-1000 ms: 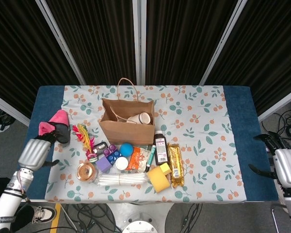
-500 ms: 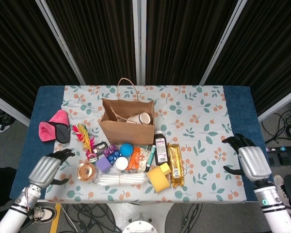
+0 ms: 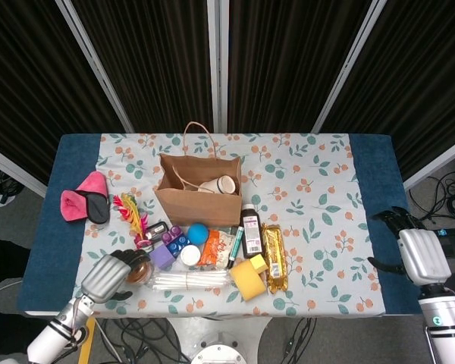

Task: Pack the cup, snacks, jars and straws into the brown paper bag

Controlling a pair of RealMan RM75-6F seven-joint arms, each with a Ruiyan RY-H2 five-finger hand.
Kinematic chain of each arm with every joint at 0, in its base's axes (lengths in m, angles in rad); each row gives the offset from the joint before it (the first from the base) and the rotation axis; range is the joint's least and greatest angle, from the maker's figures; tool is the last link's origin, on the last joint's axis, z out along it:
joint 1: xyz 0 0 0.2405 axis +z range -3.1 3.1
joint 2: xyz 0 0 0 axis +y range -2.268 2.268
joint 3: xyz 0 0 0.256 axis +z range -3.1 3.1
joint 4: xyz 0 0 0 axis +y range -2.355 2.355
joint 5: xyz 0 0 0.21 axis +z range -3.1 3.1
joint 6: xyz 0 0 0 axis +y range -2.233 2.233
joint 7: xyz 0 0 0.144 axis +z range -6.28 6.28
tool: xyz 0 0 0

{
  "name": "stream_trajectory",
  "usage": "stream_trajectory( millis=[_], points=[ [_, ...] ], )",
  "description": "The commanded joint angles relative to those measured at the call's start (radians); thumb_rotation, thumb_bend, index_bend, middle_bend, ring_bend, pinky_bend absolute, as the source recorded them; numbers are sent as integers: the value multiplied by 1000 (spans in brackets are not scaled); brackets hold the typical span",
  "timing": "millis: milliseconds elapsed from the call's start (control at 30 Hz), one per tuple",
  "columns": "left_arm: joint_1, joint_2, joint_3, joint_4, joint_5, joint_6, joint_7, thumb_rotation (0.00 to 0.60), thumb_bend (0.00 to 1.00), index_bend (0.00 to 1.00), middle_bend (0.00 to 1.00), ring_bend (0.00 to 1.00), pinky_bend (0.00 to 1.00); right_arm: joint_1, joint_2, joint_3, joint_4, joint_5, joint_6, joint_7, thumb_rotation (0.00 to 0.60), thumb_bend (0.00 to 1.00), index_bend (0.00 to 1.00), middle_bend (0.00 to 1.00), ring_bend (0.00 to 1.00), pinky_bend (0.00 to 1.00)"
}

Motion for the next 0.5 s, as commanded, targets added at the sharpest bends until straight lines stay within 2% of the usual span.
stream_trajectory(
  millis=[33,233,500],
  points=[
    [-14,-33,-8,59,28,-1,7,600,154,304,320,284,379,-13,13,-5,5,-8,13,25,600,0,276,245,127,228],
    [-24,-36,-16,103,26,-5,-10,600,154,304,320,284,379,-21,19,-9,9,-20,23,44,600,0,276,245,127,228],
    [-23,-27,-1,113,30,-11,-20,600,154,305,321,284,382,-19,15,-11,8,-20,19,41,600,0,277,245,127,228]
  ],
)
